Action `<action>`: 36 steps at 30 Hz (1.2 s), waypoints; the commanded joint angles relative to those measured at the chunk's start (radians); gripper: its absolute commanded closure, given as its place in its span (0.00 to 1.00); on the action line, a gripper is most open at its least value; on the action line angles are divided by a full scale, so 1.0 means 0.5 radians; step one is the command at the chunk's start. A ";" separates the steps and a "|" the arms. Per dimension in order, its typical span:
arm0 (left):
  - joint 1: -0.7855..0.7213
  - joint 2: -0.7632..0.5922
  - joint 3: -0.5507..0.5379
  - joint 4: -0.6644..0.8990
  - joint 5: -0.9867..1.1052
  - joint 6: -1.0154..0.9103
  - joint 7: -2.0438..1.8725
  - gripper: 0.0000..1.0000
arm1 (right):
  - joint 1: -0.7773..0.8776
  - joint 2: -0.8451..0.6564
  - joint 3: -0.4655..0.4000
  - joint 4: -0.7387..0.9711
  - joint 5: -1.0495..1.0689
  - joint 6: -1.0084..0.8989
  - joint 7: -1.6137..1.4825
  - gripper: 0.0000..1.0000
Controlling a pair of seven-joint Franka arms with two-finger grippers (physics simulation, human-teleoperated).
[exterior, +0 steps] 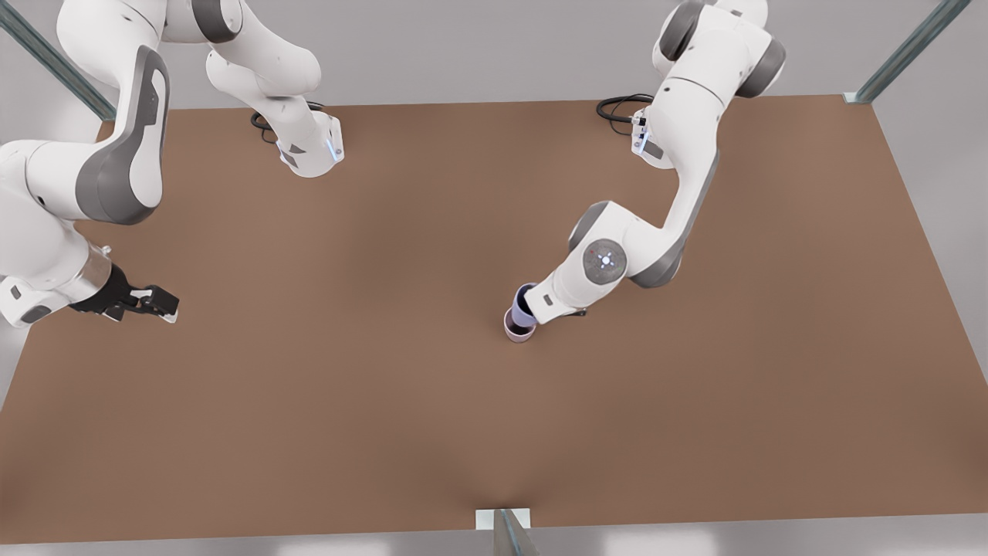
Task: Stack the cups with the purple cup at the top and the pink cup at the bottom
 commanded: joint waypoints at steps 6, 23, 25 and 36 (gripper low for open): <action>-0.020 0.048 -0.001 0.004 -0.002 0.000 -0.792 0.79 | 0.000 0.004 0.002 0.001 0.003 0.014 -0.097 0.00; -0.020 0.097 0.006 0.031 0.001 0.003 -0.789 0.79 | 0.000 0.004 0.002 0.001 0.003 0.017 -0.097 0.00; -0.020 0.097 0.009 0.028 0.004 0.006 -0.789 0.79 | 0.000 0.004 0.002 0.001 0.003 0.023 -0.097 0.00; -0.020 0.153 0.012 0.028 0.004 0.043 -0.789 0.75 | 0.003 0.007 0.002 0.001 0.003 0.033 -0.097 0.00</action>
